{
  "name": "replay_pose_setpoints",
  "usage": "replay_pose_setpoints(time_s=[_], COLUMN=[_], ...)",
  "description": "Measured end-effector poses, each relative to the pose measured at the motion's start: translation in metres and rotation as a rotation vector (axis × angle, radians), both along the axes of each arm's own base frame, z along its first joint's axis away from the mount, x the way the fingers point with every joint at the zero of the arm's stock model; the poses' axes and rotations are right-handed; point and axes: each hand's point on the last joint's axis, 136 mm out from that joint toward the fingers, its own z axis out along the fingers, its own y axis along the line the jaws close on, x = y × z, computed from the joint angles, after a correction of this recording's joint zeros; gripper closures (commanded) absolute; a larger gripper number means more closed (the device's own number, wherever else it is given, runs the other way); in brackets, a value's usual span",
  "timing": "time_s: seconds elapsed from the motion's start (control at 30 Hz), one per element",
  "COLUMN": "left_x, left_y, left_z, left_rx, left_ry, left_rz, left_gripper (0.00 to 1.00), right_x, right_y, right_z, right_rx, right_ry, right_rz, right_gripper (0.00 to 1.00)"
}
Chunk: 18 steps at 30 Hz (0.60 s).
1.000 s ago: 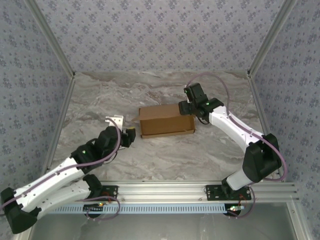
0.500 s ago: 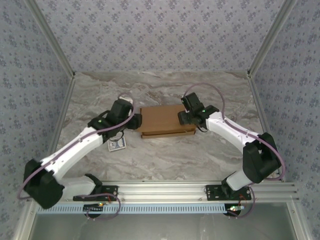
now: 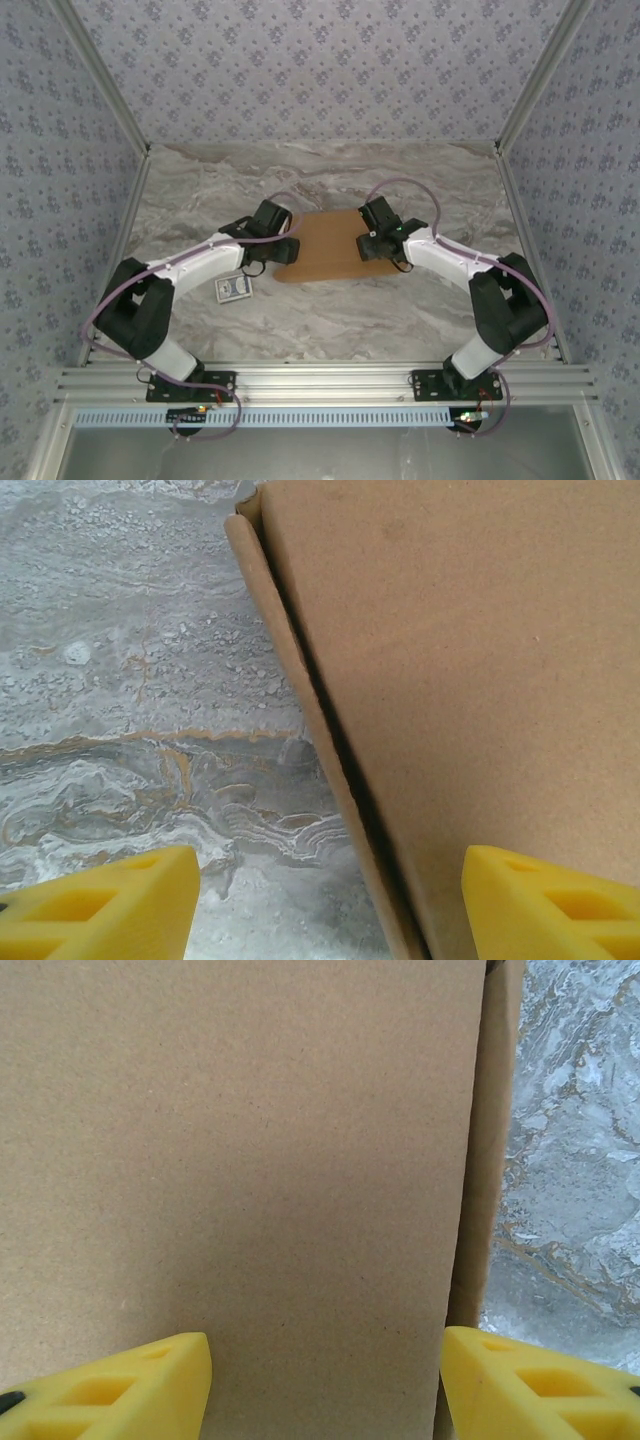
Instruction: Fold the paper box
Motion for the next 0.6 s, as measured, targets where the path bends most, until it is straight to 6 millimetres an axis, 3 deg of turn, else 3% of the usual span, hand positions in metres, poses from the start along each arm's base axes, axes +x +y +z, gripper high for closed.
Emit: replay_pose_setpoints(time_s=[0.2,0.6], left_x=[-0.001,0.003], left_y=[-0.001,-0.003], left_z=[-0.013,0.0], left_rx=[-0.01,-0.04], left_ry=[0.004,-0.035], left_rz=[-0.005,-0.004], left_gripper=[0.3,0.29], right_x=[0.004,0.01], right_y=[0.0,0.003], right_z=[-0.006,0.007], right_rx=[-0.009,-0.032], right_ry=[-0.002,-0.015], right_rz=[-0.004,0.033], right_gripper=[0.36,0.36])
